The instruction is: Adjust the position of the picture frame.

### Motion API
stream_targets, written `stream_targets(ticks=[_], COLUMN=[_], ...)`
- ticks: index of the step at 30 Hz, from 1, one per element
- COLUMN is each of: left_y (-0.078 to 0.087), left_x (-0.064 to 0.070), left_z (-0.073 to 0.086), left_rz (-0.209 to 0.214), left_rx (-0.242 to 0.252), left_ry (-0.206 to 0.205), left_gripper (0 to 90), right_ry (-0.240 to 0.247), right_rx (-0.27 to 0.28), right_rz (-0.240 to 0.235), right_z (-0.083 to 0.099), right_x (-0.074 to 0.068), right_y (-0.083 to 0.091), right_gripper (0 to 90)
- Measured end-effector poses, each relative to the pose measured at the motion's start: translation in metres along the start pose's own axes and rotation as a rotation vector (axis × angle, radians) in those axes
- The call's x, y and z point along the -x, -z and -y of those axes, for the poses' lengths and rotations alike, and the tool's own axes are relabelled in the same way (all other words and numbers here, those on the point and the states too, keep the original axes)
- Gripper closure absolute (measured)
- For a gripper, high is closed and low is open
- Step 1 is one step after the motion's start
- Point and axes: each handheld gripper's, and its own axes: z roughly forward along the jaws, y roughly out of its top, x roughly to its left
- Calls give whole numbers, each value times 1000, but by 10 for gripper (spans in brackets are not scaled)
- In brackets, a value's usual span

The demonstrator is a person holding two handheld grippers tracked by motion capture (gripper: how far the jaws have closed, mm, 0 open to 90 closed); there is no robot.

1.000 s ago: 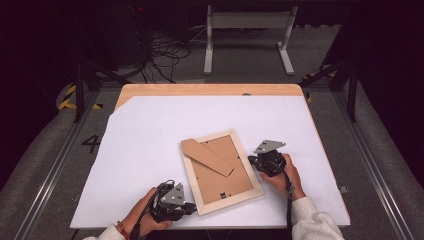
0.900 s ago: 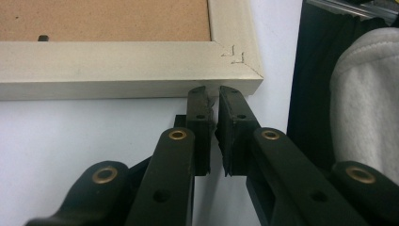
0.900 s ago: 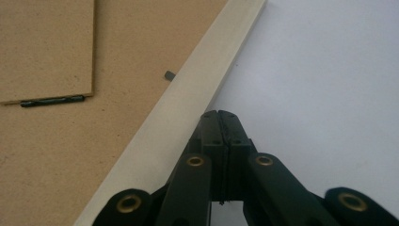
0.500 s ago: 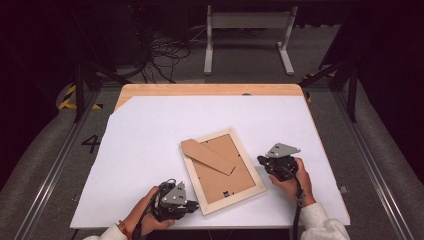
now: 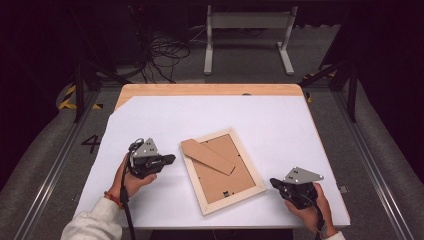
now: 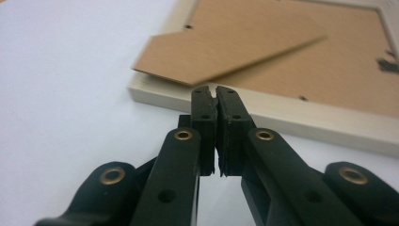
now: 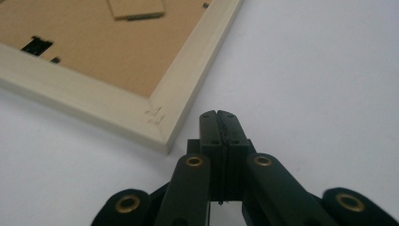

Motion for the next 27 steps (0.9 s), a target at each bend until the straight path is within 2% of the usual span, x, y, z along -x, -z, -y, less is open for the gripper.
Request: stream_targets(ticks=[1, 5, 7, 9, 10, 11, 12, 13, 16, 17, 21, 24, 27], left_y=[-5, -24, -33, -40, -44, -48, -53, -58, -66, -68, -78, -81, -83], left_x=[-6, -25, -33, -40, -43, -45, -48, -50, -56, -57, -59, -60, -62], left_z=[-2, -8, -10, -12, -13, -12, -12, -12, -12, -13, -12, -13, -13], left_rz=[-25, -56, -75, -82, -99, -106, -91, -98, -101, -112, -113, -140, -119], left_rx=[-8, -36, -46, -42, -43, -59, -73, -81, -94, -98, -118, -108, -94], left_ry=[2, 38, 51, 79, 76, 74, 91, 99, 114, 109, 105, 101, 92], left_gripper=[871, 887, 890, 892, 893, 894, 893, 893, 892, 892, 867, 857, 851], right_ry=[-3, 3, 22, 13, 17, 19, 22, 26, 30, 29, 25, 30, 43], right_rx=[-4, -30, -38, -36, -37, -39, -43, -46, -49, -52, -52, -49, -47], right_rz=[-7, -34, -34, -42, -42, -50, -55, -53, -50, -49, -44, -37, -22], right_z=[3, 13, 14, 13, 13, 12, 12, 11, 11, 10, 9, 9, 9], right_x=[-3, -15, -20, -21, -22, -23, -24, -26, -27, -27, -25, -26, -28], right_y=[1, 0, -2, -3, -3, -3, -3, -3, -3, -3, -6, -6, -6], right_gripper=[900, 900, 900, 900, 900, 900, 900, 900, 900, 900, 900, 900, 900])
